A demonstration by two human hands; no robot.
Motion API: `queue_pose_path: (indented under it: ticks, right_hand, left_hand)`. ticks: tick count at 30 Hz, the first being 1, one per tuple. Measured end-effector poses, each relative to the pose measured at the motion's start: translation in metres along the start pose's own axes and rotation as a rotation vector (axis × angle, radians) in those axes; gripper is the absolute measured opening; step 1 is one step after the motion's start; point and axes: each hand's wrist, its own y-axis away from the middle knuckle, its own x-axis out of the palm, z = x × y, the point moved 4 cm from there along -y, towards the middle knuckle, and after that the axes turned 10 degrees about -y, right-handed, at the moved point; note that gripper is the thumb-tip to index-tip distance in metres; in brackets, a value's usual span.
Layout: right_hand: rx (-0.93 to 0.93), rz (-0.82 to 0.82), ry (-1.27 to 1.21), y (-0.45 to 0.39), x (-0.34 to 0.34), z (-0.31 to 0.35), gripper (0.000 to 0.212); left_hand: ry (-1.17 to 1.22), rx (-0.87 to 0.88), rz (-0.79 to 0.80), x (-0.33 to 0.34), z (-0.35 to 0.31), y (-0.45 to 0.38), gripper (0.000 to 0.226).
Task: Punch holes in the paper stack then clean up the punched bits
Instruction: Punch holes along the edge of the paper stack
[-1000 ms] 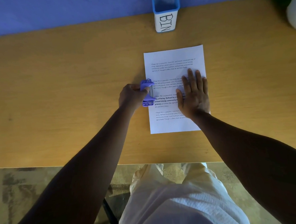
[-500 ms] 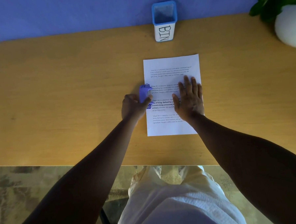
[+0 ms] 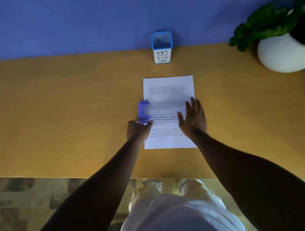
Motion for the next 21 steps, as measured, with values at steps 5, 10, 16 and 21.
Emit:
queue_pose_path:
  ticks: [5, 10, 16, 21]
  right_hand:
    - [0.017, 0.057, 0.009, 0.005, 0.001, -0.009, 0.062]
    - [0.003, 0.095, 0.016, 0.012, 0.004, -0.016, 0.062]
    - [0.010, 0.073, 0.014, 0.018, -0.001, -0.019, 0.061]
    - [0.029, 0.047, 0.013, 0.022, -0.006, -0.026, 0.061]
  left_hand:
    - [0.016, -0.079, -0.016, 0.007, 0.003, 0.008, 0.069]
    - [0.017, -0.082, 0.007, 0.014, 0.004, 0.011, 0.059]
    - [0.038, -0.062, 0.026, 0.020, 0.000, 0.019, 0.050]
    - [0.098, -0.017, 0.054, 0.026, -0.006, 0.025, 0.025]
